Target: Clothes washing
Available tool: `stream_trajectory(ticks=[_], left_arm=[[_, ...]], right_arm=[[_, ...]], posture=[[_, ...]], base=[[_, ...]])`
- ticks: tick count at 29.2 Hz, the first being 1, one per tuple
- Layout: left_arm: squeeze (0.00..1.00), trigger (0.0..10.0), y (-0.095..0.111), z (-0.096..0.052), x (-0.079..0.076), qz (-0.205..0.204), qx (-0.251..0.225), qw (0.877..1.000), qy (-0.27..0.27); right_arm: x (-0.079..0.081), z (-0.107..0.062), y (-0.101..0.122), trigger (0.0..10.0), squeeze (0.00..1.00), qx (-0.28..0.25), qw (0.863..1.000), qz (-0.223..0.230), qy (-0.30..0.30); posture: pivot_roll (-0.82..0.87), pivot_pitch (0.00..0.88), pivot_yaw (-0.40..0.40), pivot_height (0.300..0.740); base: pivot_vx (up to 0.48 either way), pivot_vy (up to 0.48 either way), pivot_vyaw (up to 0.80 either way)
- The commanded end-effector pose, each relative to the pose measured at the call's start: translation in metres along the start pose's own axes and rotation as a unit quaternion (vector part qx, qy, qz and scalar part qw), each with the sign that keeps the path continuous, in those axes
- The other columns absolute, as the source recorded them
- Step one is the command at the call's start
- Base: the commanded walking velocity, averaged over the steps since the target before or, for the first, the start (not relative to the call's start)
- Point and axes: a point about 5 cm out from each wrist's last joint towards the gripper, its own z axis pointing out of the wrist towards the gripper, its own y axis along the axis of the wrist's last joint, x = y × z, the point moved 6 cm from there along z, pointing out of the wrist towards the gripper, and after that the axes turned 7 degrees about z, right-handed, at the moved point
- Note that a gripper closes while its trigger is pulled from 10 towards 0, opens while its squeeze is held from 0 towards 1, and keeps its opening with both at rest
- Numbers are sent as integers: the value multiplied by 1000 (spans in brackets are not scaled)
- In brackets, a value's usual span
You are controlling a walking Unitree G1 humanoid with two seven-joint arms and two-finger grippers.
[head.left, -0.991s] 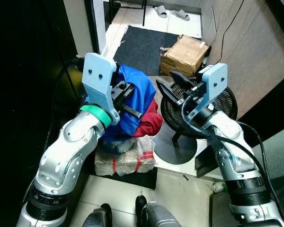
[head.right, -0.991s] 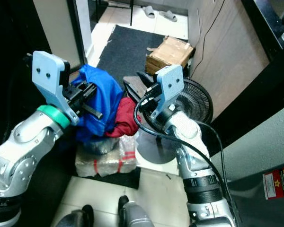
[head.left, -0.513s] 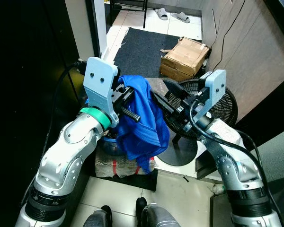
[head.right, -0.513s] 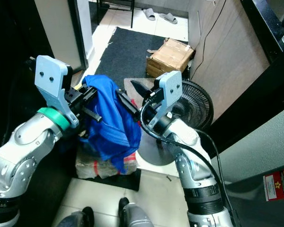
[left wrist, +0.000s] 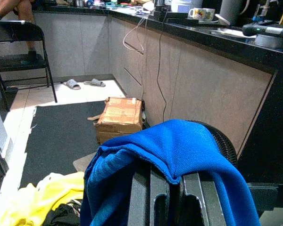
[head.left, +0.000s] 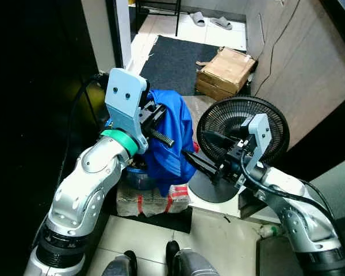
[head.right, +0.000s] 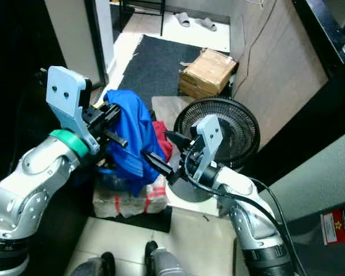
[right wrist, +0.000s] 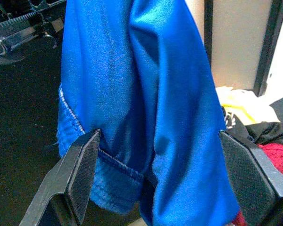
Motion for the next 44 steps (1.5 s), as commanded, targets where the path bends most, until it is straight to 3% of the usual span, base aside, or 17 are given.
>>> stream_trajectory(ticks=[1, 2, 3, 4, 6, 11, 13, 14, 15, 17, 18, 26, 28, 44], left_arm=[[0, 10000, 4, 1, -3, 3, -8, 1000, -7], [0, 10000, 4, 2, -3, 3, -7, 1000, -7], [0, 10000, 4, 2, -3, 3, -7, 1000, -7], [0, 10000, 5, 2, -1, 5, -8, 1000, -3], [0, 10000, 5, 2, -1, 5, -8, 1000, -3], [0, 10000, 6, 2, 2, 6, -10, 1000, 4], [0, 10000, 7, 3, 3, 6, -10, 1000, 6], [0, 10000, 7, 4, 3, 6, -11, 1000, 7], [0, 10000, 7, 4, 3, 6, -11, 1000, 7], [0, 10000, 6, 5, 1, 5, -11, 1000, 7], [0, 10000, 5, 6, 0, 4, -11, 1000, 6], [0, 10000, 5, 6, 0, 4, -10, 1000, 7], [0, 10000, 2, 6, 1, 1, -8, 1000, 12], [0, 10000, -1, 7, 3, -1, -4, 1000, 20]], right_arm=[[4, 4, -3, 10000, 1000, 7, 1000, 4, 8], [4, 10, -1, 10000, 682, 1, 1000, 4, 11], [4, 10, -1, 10000, 682, 1, 1000, 4, 11], [7, 30, 4, 10000, 0, -10, 1000, 6, 28], [7, 30, 4, 10000, 0, -10, 1000, 6, 28], [4, 54, 9, 10000, 0, -25, 999, 7, 26], [-5, 62, 12, 10000, 0, -34, 999, 5, 3], [-17, 71, 14, 10000, 0, -42, 999, 1, -30], [-17, 71, 14, 10000, 0, -42, 999, 1, -30], [-39, 81, 22, 10000, 0, -60, 994, -6, -93], [-48, 83, 26, 10000, 0, -66, 991, -12, -119], [-55, 85, 28, 10000, 0, -69, 987, -27, -142], [-54, 83, 27, 0, 0, -70, 988, -35, -136], [-53, 83, 25, 0, 0, -90, 988, -40, -121]], posture=[[-25, 125, 10, 740], [-7, 125, 6, 740], [-7, 125, 6, 740], [12, 126, -1, 740], [12, 126, -1, 740], [27, 125, -12, 740], [28, 123, -13, 740], [29, 122, -13, 740], [29, 122, -13, 740], [31, 118, -12, 740], [33, 117, -15, 740], [34, 116, -17, 740], [25, 114, -21, 740], [19, 113, -17, 740]], base=[[0, 0, 0], [0, 0, 0], [0, 0, 0], [0, 0, 0], [0, 0, 0], [0, 0, 0], [0, 0, 0], [0, 0, 0], [0, 0, 0], [0, 0, 0], [0, 0, 0], [0, 0, 0], [0, 0, 0], [0, 0, 0]])
